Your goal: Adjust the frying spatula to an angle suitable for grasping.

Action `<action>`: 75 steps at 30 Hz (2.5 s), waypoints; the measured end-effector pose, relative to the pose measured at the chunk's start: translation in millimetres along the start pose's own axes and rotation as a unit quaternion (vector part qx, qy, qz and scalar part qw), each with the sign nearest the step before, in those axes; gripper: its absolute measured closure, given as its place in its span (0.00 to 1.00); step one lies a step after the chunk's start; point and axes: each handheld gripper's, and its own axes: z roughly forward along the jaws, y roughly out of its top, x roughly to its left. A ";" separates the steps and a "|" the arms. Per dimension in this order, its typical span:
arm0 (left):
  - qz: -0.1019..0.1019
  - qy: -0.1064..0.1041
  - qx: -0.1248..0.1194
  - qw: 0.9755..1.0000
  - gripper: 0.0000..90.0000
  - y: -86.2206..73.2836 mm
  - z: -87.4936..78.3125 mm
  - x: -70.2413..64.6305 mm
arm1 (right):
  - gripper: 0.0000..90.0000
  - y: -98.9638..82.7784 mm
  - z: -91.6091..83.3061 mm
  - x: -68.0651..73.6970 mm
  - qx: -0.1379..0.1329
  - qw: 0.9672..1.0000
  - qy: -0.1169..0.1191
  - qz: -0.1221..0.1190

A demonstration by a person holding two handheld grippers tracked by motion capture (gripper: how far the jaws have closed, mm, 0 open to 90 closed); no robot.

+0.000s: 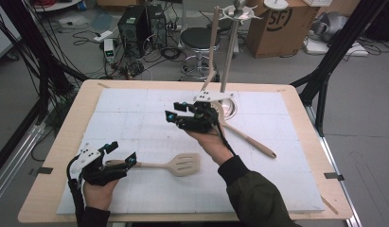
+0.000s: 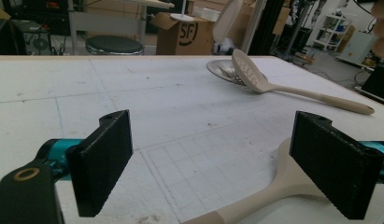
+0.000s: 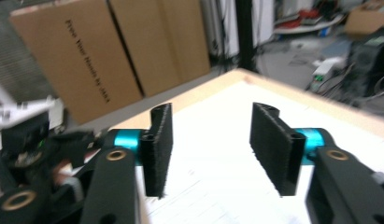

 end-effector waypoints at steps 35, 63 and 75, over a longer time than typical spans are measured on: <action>0.006 -0.006 -0.006 1.000 0.15 0.8 1.5 -3.8 | 0.99 -84.8 58.0 32.7 0.157 0.979 0.088 0.096; 0.006 -0.007 -0.010 1.000 0.15 1.4 1.8 -3.2 | 1.00 -107.1 117.2 69.3 0.287 0.956 0.017 0.063; 0.005 -0.006 -0.011 1.000 0.15 1.3 0.3 -2.9 | 1.00 -99.3 120.3 57.3 0.296 0.953 -0.025 0.066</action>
